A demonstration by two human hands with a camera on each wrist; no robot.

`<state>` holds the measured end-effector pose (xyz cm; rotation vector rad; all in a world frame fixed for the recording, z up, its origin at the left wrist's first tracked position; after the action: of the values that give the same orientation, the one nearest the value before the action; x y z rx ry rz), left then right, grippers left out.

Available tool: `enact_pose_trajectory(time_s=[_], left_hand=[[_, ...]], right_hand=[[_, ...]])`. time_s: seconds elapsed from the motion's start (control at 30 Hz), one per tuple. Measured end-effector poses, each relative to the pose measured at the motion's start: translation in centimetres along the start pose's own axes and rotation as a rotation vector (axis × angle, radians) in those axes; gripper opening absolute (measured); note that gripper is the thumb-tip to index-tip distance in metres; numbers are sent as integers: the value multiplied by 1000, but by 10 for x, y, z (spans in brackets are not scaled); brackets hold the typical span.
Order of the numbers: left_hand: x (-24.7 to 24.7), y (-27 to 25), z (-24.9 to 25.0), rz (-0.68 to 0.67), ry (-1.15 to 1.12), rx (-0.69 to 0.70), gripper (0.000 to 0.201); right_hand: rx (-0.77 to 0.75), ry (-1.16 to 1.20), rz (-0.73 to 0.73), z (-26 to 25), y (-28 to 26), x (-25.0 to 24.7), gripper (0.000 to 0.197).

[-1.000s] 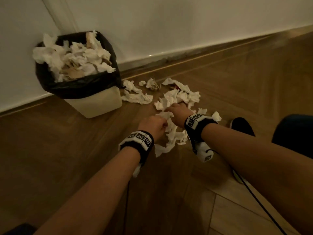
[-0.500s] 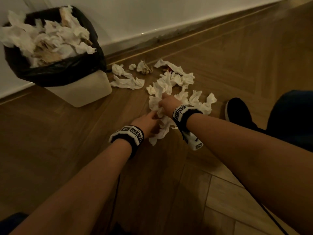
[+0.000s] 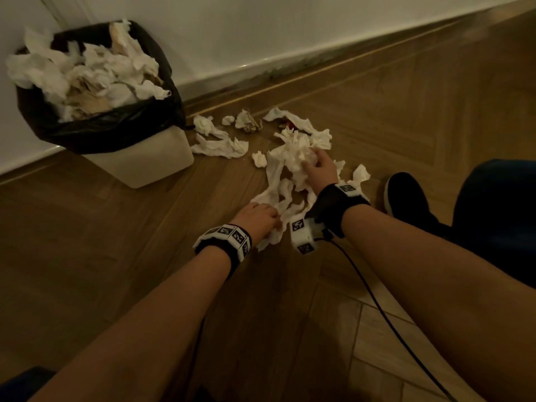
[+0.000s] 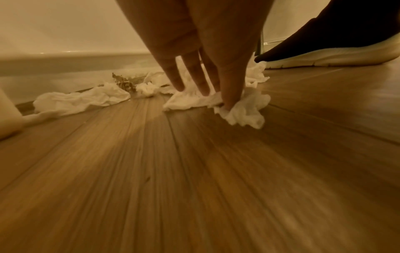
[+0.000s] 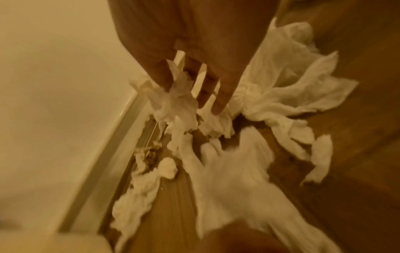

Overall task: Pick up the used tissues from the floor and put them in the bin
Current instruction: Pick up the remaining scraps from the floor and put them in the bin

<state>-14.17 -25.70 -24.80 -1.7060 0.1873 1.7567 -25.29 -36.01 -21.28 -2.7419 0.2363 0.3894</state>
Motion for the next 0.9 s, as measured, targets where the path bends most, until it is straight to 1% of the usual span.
enact_pose_trajectory(time_s=[0.07,0.1,0.13,0.23,0.27,0.3,0.33,0.4,0.43,0.5,0.53,0.6,0.67,0.7,0.77,0.8,0.83,0.87,0.9], left_hand=[[1,-4,-6,-1,-114,-76,29],[1,-6,-8,0,-131,-90,27],[2,-8,-12,0,-200,-129,26],[0,-11,-22,39,-407,-223,33],[0,-11,-24,45,-444,-251,33],[2,-12,-31,64,-489,-308,29],[4,-14,-39,77,-558,-386,24],[3,-15,-49,141,-709,-488,16],[2,-14,-54,187,-800,-528,17],[1,-13,-61,244,-924,-587,31],[0,-13,-63,261,-950,-608,36],[2,-13,-70,270,-970,-667,38],[7,-14,-78,281,-1076,-737,35],[10,-15,-81,295,-1165,-776,34],[13,-18,-85,341,-1303,-819,31],[12,-20,-86,364,-1308,-816,32],[11,-23,-87,370,-1265,-820,36],[10,-25,-90,359,-1173,-822,41],[9,-27,-93,334,-1042,-822,40]], right_hand=[[218,303,-9,16,-5,3,26],[312,457,-22,21,-8,7,19],[380,577,-17,23,-10,8,15],[542,735,53,35,-19,5,6],[583,753,63,39,-23,5,6],[608,766,55,41,-25,5,4],[623,787,36,43,-27,6,5],[653,845,-34,45,-30,11,15],[668,877,-58,46,-32,13,19],[678,904,-63,48,-36,11,26],[677,914,-48,49,-37,9,27],[669,921,-36,49,-42,5,26],[665,858,-80,50,-47,4,29],[670,784,-107,52,-49,4,33],[653,622,-147,57,-51,4,35],[628,584,-154,57,-50,5,36],[600,586,-161,56,-49,7,40],[585,605,-173,55,-48,10,45],[591,634,-185,54,-48,13,46]])
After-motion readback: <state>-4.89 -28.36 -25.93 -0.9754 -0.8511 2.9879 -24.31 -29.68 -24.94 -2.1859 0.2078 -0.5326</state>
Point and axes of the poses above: each hand's wrist, its own y-axis towards the middle knuckle, its own x-axis out of the palm, z = x × y, the point moved 10 cm from there along y, towards the middle knuckle, and after that the axes turned 5 degrees about z, right-handed, at the moved point
